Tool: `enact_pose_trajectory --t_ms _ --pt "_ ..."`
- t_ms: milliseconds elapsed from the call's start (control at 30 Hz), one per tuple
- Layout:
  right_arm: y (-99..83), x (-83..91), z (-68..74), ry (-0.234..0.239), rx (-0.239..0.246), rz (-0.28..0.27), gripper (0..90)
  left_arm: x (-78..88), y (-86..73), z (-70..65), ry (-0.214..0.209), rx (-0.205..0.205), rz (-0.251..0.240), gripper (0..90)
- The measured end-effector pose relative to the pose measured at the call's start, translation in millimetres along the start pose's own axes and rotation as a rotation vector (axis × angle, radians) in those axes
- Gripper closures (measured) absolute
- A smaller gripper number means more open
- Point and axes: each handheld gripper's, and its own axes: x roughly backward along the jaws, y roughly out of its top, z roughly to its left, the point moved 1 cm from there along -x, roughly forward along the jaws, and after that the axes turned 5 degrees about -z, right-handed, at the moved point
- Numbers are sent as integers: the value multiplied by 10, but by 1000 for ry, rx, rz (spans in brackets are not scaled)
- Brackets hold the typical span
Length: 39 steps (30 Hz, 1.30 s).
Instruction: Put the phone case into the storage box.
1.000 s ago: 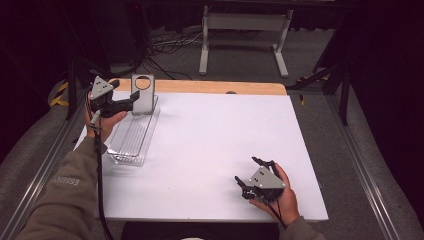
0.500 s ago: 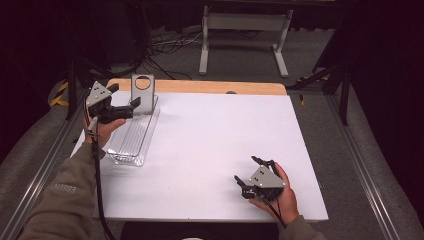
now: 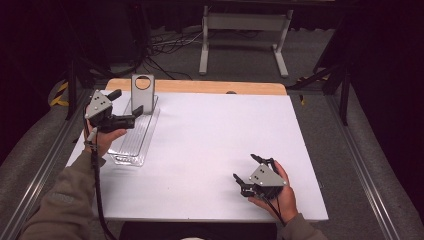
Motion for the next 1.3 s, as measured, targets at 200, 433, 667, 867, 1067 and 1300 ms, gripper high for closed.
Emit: enact_pose_trajectory --t_ms 200,433,667,867,1067,1300 --pt "45 -35 -24 2 -5 -17 192 100 -14 -99 -18 -6 -6 64" --pt "70 -55 -34 12 -8 -25 190 193 -34 -195 -52 -10 -20 57" --pt "83 -33 -66 7 -25 -37 189 242 -49 -285 -85 -31 -23 43" --pt "102 -13 -86 5 -42 -48 181 280 -56 -389 -111 -54 -16 38" --pt "109 -5 -93 4 -52 -56 175 337 -66 -462 -108 -76 -27 34" --pt "115 -7 -88 3 -62 -59 175 419 -82 -502 -125 -66 -41 34"
